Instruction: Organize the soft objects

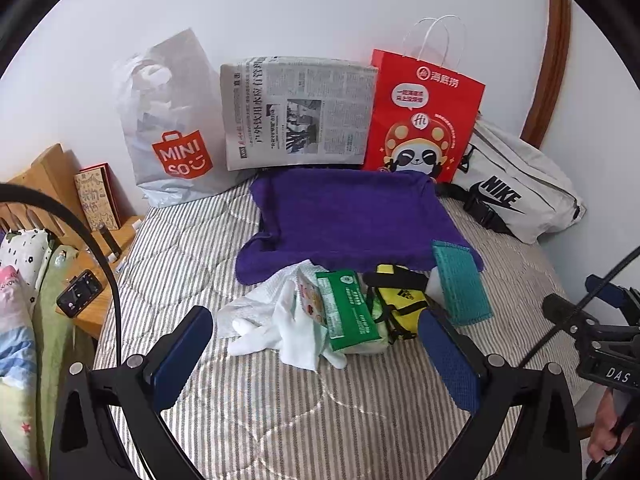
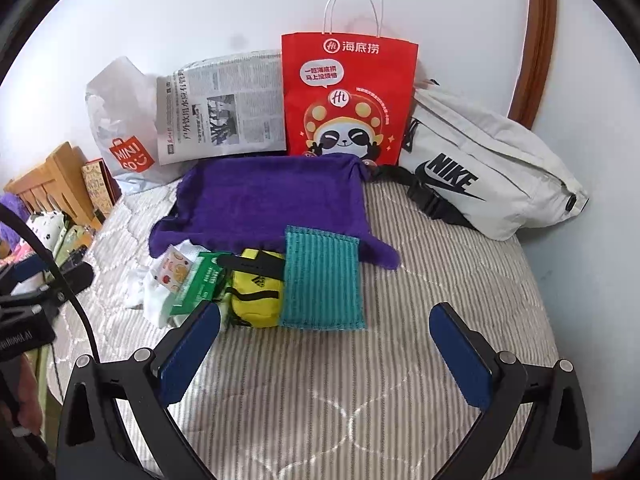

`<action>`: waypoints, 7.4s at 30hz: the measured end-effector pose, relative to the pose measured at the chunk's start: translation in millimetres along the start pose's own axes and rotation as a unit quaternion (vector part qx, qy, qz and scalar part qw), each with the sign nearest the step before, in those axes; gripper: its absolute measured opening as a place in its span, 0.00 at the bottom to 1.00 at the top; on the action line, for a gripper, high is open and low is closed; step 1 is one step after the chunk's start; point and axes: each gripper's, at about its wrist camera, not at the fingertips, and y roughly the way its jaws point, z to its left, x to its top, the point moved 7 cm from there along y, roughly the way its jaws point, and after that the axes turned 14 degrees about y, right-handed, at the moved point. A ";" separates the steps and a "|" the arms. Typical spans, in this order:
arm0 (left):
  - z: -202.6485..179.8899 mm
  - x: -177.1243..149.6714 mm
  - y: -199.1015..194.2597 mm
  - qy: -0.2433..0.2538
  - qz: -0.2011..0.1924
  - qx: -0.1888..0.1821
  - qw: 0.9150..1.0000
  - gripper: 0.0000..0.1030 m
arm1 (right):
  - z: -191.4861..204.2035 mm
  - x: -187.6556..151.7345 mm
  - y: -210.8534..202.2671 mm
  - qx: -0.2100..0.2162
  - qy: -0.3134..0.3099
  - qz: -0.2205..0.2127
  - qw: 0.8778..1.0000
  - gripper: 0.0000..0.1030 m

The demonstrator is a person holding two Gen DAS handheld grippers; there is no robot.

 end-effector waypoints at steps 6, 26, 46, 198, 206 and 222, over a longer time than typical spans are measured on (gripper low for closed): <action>7.4 -8.8 22.4 -0.004 0.018 -0.007 1.000 1.00 | -18.2 -3.2 32.4 0.004 0.023 0.024 0.999 1.00; -9.1 -32.0 103.3 0.012 0.094 -0.042 0.995 1.00 | -15.7 -10.0 167.2 0.079 0.053 0.110 0.989 1.00; 9.1 -48.0 139.9 -0.003 0.114 -0.055 0.992 1.00 | -11.8 -5.7 179.1 0.084 0.033 0.101 0.991 0.86; 28.4 24.8 122.5 0.001 0.029 -0.169 0.985 0.09 | 23.6 36.9 139.3 0.083 0.005 0.070 0.994 0.86; 27.5 -3.6 161.6 -0.001 0.086 -0.139 0.987 0.15 | 23.6 26.9 146.1 0.083 0.003 0.082 0.993 0.86; 30.9 -5.1 173.5 0.000 0.098 -0.124 0.987 0.41 | 20.2 17.8 157.7 0.079 0.004 0.098 0.992 0.86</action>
